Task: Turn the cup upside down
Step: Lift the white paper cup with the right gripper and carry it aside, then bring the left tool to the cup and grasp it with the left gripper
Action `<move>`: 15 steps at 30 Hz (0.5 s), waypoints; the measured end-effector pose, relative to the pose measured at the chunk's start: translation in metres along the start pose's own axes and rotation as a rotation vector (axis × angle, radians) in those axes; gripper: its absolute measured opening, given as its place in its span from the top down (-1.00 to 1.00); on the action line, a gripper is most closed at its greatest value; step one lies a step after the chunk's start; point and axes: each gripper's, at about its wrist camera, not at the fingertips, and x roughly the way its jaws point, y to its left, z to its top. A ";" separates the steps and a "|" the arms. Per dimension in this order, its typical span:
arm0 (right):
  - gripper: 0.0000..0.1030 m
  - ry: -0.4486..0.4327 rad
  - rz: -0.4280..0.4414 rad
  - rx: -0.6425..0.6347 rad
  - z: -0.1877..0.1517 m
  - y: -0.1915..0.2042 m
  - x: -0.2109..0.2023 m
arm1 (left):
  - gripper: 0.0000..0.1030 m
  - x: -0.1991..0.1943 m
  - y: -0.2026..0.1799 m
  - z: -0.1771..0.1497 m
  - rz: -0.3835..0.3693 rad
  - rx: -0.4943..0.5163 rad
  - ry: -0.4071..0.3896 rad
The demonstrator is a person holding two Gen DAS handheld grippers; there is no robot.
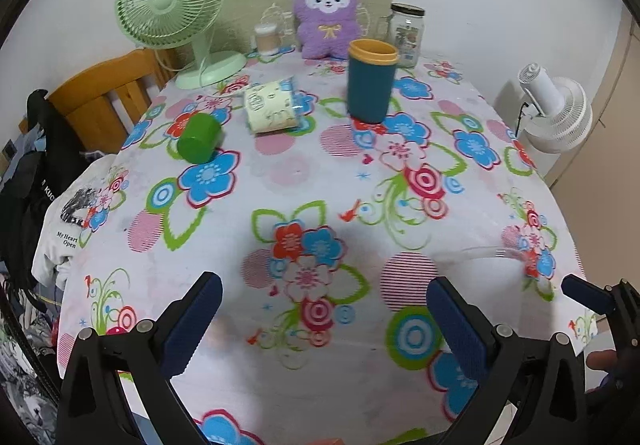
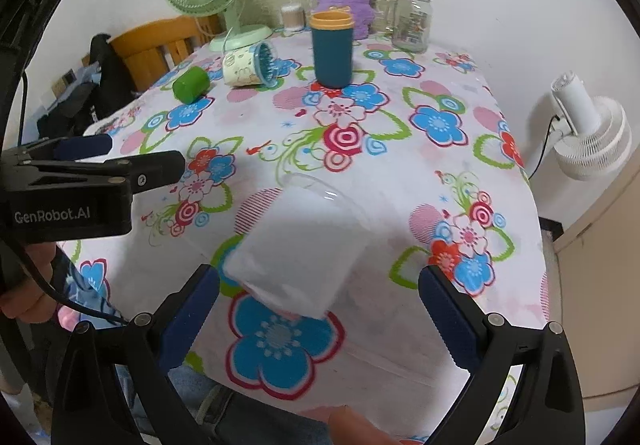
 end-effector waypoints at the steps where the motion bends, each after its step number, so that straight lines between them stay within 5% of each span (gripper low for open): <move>1: -0.95 -0.003 0.005 0.010 -0.001 -0.005 -0.002 | -1.00 -0.001 -0.004 0.000 -0.003 0.004 0.000; 15: -0.95 -0.013 -0.026 0.107 -0.030 -0.068 -0.016 | -1.00 -0.004 -0.065 -0.002 -0.020 0.098 0.012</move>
